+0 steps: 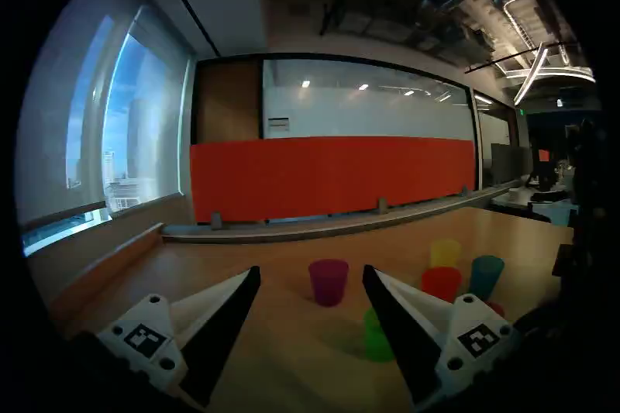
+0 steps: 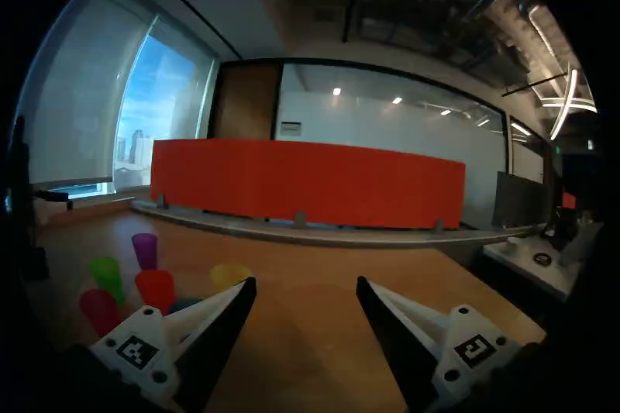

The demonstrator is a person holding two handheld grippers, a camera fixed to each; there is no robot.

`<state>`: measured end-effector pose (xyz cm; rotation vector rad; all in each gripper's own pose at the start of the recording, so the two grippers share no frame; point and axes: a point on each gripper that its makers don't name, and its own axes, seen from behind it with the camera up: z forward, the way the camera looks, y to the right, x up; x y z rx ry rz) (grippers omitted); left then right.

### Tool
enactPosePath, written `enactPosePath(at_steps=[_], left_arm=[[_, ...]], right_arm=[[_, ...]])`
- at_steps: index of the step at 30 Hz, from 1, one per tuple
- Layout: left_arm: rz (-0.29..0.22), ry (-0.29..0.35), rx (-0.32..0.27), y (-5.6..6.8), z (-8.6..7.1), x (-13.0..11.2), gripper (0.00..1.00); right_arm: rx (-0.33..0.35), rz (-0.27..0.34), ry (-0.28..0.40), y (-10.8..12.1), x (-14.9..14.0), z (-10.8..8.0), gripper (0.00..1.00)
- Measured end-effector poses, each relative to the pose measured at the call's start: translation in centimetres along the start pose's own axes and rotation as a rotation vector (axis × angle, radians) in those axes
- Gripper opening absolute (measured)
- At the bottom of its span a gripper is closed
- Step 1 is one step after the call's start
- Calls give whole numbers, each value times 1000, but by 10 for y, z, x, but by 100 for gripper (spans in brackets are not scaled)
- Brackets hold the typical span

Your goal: Pour water

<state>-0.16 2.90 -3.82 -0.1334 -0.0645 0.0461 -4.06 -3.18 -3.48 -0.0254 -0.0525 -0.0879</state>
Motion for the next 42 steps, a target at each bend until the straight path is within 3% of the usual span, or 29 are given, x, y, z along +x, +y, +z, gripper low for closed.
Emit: enactPosePath(at_steps=[6,18,30,42], left_arm=[[-5,35,87,-9,1,11,98],[-57,119,183,-23,1,26,98],[-50,119,191,-20,10,2,98],[-80,94,203,-32,13,-29,98]], right_arm=[[-51,31,41,4,14,4,100],[-18,89,60,-4,26,11,100],[-26,105,47,1,23,12,100],[2,110,28,-11,20,14,100]])
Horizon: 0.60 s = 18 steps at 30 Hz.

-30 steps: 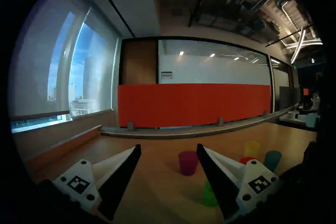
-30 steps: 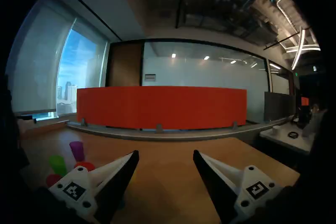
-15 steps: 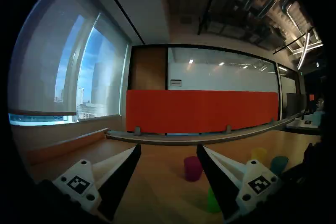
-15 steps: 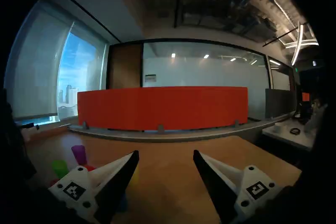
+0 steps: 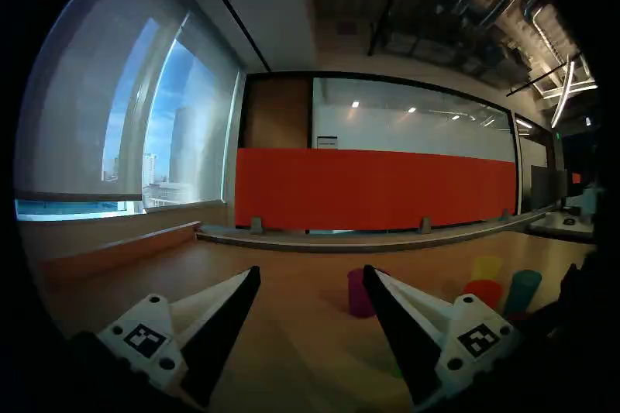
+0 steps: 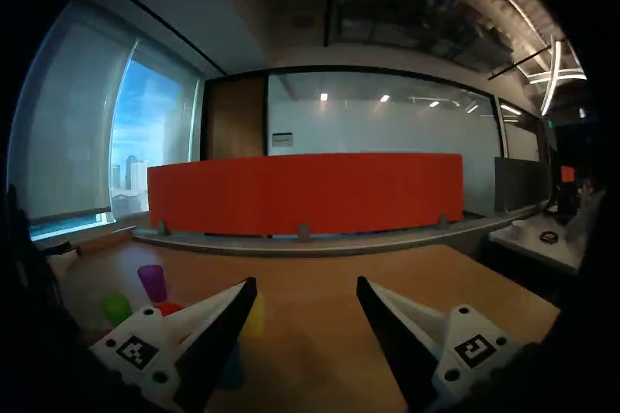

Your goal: Pour water

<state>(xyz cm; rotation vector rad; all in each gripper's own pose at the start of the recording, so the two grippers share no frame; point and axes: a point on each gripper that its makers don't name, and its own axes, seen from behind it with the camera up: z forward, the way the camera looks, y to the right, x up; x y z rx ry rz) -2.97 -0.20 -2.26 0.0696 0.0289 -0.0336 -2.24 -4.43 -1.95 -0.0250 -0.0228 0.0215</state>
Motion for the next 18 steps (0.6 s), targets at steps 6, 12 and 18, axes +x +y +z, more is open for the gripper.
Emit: enactPosePath(at_steps=[6,12,18], left_arm=[[-11,3,-7,-2,1,-5,98],[-8,-9,-14,0,2,-11,98],[0,-21,-16,2,3,-17,98]], right_arm=[[6,-4,1,-2,4,-1,100],[9,0,0,-2,5,-1,100],[9,-3,-7,-3,5,-1,100]])
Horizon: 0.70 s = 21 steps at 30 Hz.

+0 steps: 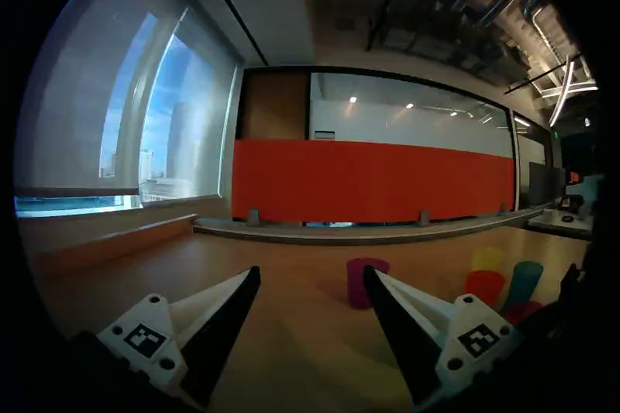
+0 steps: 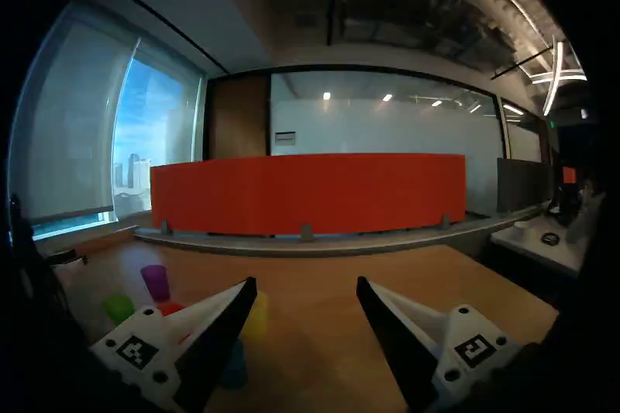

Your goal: Pour water

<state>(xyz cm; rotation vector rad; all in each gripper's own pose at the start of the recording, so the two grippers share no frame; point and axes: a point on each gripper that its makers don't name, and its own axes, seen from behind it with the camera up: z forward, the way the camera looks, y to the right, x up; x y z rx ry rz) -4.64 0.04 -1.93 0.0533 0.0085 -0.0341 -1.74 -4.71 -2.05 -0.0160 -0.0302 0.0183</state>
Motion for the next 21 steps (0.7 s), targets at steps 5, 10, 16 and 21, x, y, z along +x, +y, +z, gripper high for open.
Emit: enactPosePath(at_steps=[5,10,16,21], left_arm=[[25,-19,1,1,2,-6,98],[36,-38,-1,2,4,-10,98],[37,-43,-6,4,5,-12,98],[37,-44,-9,4,4,-13,98]], right_arm=[[1,3,-2,0,-1,1,100],[0,7,-2,2,-1,1,100],[-2,3,2,3,-2,-1,100],[-16,-7,17,8,-3,-3,100]])
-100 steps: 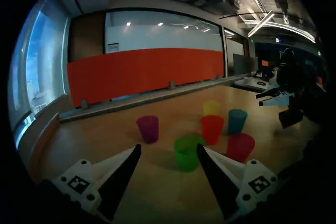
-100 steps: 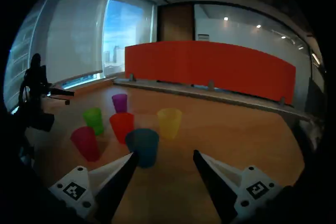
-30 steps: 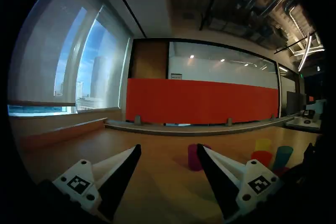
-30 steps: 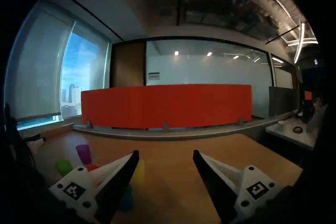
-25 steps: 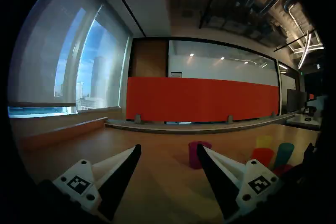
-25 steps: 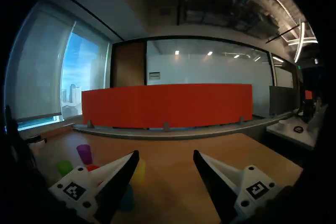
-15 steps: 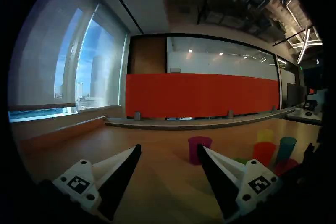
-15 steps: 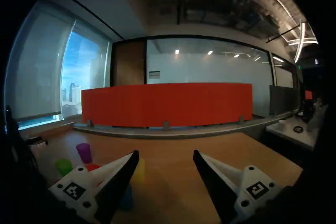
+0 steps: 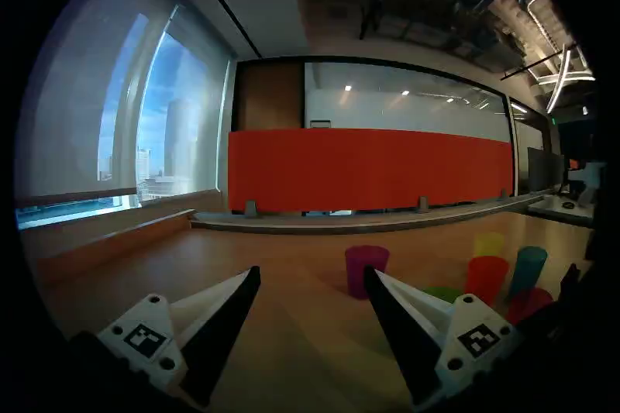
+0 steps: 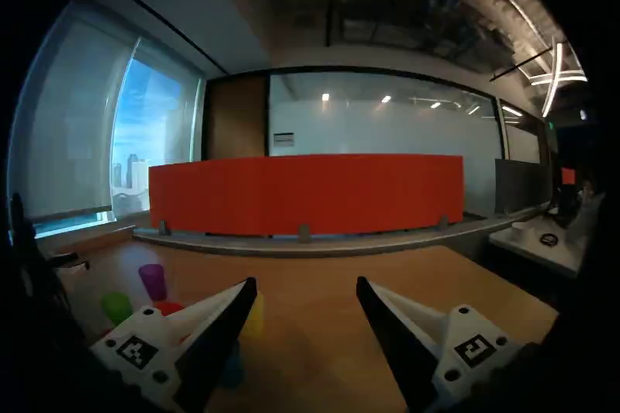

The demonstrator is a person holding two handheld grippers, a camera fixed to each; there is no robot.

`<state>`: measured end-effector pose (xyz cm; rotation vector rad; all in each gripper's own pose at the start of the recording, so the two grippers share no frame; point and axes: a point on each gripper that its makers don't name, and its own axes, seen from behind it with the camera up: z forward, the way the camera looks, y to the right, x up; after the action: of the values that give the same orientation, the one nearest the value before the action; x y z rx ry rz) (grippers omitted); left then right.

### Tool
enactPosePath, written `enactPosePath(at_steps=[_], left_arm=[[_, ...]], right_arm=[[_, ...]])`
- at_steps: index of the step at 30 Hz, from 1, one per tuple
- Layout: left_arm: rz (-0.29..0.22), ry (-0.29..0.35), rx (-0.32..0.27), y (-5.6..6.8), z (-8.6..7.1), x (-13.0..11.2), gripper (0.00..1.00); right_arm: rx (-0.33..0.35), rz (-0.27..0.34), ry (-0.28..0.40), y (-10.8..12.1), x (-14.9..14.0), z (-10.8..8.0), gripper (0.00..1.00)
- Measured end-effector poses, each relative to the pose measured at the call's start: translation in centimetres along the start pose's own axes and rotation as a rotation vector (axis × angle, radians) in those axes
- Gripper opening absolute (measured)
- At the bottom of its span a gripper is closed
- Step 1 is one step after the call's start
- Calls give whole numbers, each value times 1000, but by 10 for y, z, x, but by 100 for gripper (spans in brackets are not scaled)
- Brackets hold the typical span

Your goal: Pour water

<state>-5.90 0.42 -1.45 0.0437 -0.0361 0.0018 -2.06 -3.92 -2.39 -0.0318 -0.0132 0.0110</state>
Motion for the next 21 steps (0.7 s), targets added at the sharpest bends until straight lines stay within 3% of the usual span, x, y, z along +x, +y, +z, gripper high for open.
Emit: enactPosePath(at_steps=[11,21], left_arm=[[0,0,0,0,-1,0,98],[2,0,0,0,-1,0,98]], right_arm=[[-72,-38,63,28,-13,-1,100],[-41,41,108,31,-29,7,100]])
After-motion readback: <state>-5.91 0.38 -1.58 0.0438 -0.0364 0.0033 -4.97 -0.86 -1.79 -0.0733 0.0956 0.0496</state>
